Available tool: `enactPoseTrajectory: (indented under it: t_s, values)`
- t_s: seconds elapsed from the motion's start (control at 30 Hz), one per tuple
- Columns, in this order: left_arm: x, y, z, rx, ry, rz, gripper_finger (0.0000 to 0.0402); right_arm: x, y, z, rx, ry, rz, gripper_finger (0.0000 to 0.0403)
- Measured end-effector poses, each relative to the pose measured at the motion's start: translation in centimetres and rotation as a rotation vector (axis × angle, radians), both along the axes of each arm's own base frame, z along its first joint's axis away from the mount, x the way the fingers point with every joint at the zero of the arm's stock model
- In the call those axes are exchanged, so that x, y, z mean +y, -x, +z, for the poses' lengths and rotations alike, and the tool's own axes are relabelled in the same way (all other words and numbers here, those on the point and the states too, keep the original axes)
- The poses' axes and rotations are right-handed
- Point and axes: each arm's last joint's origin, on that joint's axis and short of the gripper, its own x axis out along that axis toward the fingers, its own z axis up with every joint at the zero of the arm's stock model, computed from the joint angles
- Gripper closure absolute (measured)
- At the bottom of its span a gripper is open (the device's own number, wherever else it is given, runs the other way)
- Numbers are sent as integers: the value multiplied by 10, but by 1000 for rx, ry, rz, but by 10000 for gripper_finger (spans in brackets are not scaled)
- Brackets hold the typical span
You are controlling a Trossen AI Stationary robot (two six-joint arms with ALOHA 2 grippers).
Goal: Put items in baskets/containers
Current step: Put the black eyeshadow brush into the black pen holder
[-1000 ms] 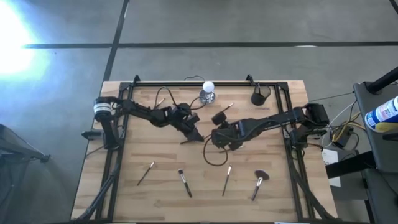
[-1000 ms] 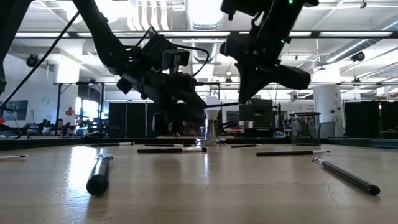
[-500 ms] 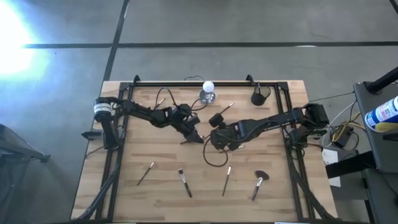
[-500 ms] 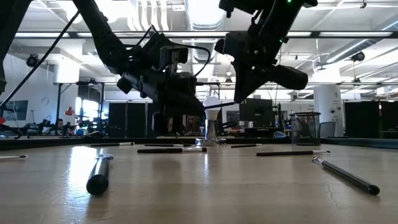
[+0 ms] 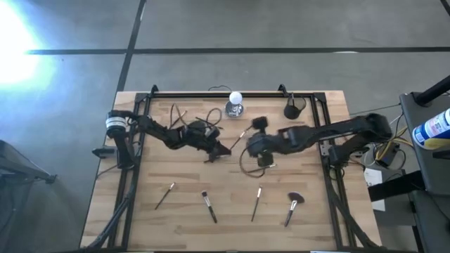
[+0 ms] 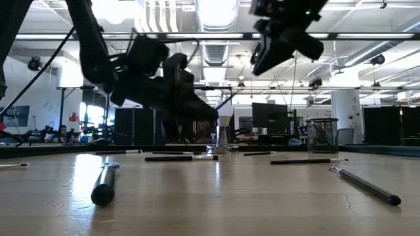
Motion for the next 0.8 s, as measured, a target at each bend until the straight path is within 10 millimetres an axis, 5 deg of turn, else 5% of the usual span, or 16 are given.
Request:
enactPoseTrajectory:
  t_s: [0.37,0.8]
  values:
    - [0,3,23,-311,-323,124,397,-32,56,-24,-709,-449,-113,388]
    - [-2,-5,42,-445,-457,160,397,-50,49,-21,-1089,-674,-54,248]
